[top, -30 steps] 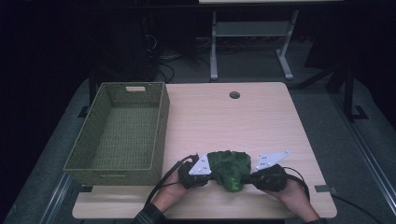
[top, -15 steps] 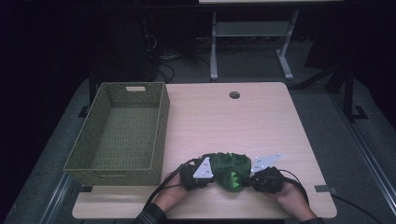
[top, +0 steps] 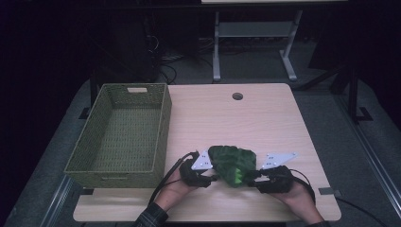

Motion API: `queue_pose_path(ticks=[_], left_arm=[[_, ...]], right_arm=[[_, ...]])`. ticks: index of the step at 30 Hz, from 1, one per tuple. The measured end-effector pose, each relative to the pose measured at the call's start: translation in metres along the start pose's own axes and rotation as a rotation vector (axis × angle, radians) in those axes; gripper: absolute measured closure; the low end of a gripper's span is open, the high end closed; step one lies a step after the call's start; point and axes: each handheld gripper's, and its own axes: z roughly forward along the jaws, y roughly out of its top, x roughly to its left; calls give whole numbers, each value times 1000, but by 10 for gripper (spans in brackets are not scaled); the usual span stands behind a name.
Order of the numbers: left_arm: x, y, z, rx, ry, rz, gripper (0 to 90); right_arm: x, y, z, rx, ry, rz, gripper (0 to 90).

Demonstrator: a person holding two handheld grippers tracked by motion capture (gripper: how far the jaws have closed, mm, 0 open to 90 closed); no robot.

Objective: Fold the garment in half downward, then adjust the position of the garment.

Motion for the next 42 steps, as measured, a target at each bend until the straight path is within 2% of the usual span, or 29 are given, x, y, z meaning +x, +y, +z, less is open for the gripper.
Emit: queue_pose_path(ticks=[4, 6, 8, 11, 12, 19, 22, 23, 24, 25, 26, 27, 31, 32, 35, 36, 38, 40, 42], left_arm=[[-3, -1, -11, -10, 2, -24, 488], [-2, 0, -16, -26, -15, -47, 563], [-2, 3, -17, -27, -26, -63, 647], [-5, 8, -16, -19, -53, -75, 771], [-7, 10, -14, -11, -67, -74, 799], [-21, 20, -3, -10, -134, -66, 886], [-28, 23, 2, -11, -167, -61, 894], [-32, 24, 4, -5, -183, -48, 894], [-36, 26, 7, -7, -195, -57, 894], [-38, 27, 10, -2, -198, -43, 894], [-41, 29, 13, 1, -203, -42, 894], [-42, 30, 16, -5, -210, -46, 894], [-44, 35, 22, -9, -214, -39, 894], [-45, 36, 22, -12, -212, -49, 894], [-45, 41, 22, -9, -184, -40, 894], [-44, 41, 23, -5, -173, -41, 894], [-40, 39, 27, 23, -143, -33, 894], [-35, 35, 34, 46, -132, -55, 895], [-31, 32, 37, 61, -123, -66, 895]], right_arm=[[-5, -1, -16, -40, -22, 20, 560], [-10, 1, -22, -61, -31, 28, 601], [-14, 5, -26, -79, -46, 36, 681], [-25, 13, -27, -89, -65, 50, 851], [-30, 16, -26, -81, -69, 52, 892], [-61, 47, -13, -78, -108, 48, 897], [-76, 59, -2, -51, -111, 54, 897], [-80, 62, 1, -40, -112, 53, 897], [-84, 64, 7, -25, -113, 60, 898], [-87, 65, 12, -20, -100, 69, 897], [-92, 65, 18, 3, -103, 55, 897], [-93, 66, 23, 26, -103, 60, 897], [-98, 64, 35, 53, -91, 76, 897], [-99, 63, 37, 54, -87, 71, 897], [-101, 61, 42, 66, -77, 58, 897], [-101, 61, 43, 72, -73, 69, 897], [-101, 60, 46, 80, -63, 64, 897], [-100, 59, 48, 91, -55, 50, 897], [-98, 58, 49, 106, -43, 60, 897]])
